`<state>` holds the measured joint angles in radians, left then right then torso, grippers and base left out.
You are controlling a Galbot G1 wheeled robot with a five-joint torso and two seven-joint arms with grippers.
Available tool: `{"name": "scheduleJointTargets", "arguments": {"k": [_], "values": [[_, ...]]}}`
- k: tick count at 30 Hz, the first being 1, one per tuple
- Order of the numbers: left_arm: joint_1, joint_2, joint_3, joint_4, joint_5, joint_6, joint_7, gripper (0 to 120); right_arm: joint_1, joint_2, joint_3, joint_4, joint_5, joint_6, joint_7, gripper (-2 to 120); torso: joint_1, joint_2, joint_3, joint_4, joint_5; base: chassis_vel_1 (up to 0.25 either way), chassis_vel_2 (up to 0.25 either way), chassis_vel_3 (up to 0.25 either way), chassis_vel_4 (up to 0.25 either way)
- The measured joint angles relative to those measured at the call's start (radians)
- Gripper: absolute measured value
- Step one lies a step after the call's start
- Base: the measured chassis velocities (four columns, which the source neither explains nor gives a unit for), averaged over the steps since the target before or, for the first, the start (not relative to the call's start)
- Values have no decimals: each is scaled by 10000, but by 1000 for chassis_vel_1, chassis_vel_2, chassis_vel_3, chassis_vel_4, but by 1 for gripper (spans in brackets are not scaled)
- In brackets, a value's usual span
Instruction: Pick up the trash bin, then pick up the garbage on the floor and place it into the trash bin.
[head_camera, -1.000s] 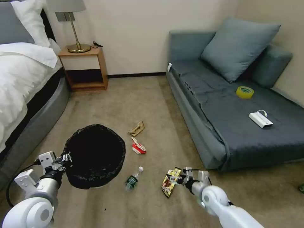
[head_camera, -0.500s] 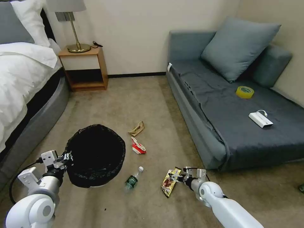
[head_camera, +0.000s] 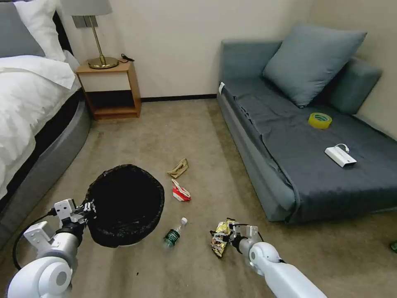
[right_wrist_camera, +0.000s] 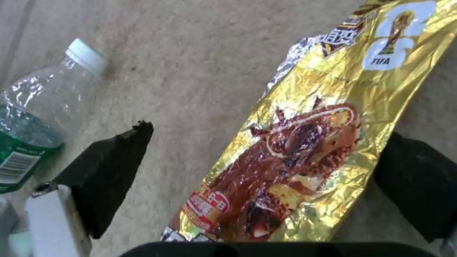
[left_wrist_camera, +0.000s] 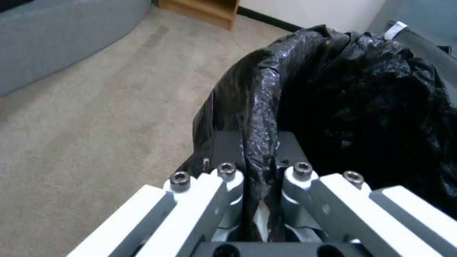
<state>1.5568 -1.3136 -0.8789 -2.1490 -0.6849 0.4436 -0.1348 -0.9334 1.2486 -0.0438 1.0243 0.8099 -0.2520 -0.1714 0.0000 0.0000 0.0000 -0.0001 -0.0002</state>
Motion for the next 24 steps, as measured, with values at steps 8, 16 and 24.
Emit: {"name": "scheduleJointTargets", "arguments": {"k": [8,16,24], "values": [[-58,-28,44,117,10,-82,65,5,111,111,-87,-360,-939,408,-151,96,0,1,-1,0,0,0,0,0,0],[-92,-1,66,146,6,-101,93,5,69,125,-42,-453,-1209,631,-147,71,0,2,-2,-3,-4,0,0,0,0],[-98,-19,95,163,-6,-114,121,5,37,172,-67,-506,-1342,773,-190,42,0,2,-1,2,4,0,0,0,0]]}}
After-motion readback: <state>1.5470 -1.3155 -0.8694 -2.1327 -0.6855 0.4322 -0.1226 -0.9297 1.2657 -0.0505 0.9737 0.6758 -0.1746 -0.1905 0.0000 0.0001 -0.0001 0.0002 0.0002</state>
